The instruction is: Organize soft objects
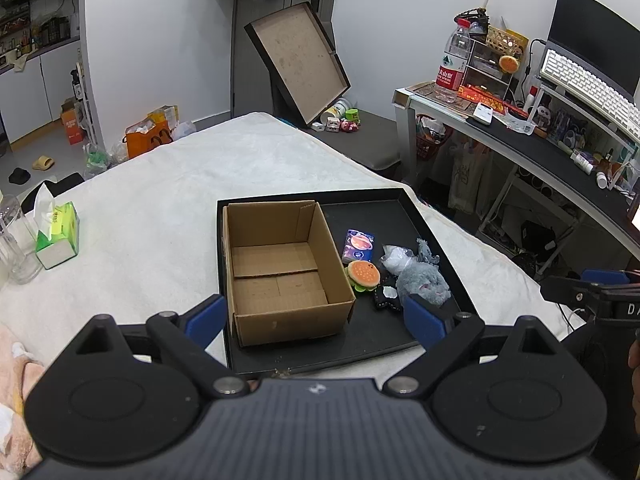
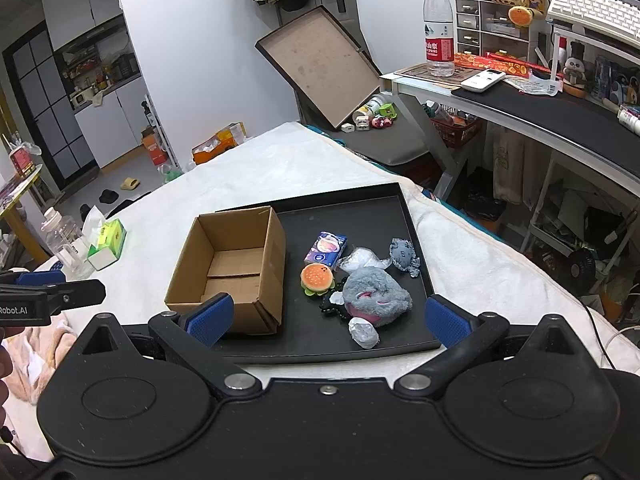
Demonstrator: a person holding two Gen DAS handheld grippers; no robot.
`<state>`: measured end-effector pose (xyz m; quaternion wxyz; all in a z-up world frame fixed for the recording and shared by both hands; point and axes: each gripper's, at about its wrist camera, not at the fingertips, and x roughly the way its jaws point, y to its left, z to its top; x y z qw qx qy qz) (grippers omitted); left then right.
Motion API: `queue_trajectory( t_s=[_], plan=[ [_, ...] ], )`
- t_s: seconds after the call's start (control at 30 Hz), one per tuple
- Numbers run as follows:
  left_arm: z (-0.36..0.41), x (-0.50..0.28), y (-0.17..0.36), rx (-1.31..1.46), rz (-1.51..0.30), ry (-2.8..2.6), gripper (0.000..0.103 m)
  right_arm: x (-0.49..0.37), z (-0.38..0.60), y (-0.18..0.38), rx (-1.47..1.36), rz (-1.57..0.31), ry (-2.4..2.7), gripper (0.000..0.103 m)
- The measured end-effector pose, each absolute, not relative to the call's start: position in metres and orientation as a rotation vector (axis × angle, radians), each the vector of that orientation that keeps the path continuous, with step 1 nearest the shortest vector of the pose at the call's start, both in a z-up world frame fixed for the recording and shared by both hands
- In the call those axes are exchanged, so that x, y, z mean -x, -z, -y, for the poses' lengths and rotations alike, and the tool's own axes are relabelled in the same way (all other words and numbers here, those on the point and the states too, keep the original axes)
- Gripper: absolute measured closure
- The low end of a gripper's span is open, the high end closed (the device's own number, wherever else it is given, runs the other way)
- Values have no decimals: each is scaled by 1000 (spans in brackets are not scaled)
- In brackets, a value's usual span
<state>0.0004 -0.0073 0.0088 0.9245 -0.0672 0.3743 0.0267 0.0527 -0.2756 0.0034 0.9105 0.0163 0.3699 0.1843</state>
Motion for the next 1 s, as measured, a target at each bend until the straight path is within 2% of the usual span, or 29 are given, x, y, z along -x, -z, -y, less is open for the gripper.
queue_trajectory(
  t_s=[0.37,1.0],
  plan=[
    [4,-6,-1,143,-786,-69,8,-60,276,-4,-24,-763,-380,0],
    [-22,-33,24,185,-795,-148,9,-90,269,27,10,-764,-374,0]
  ],
)
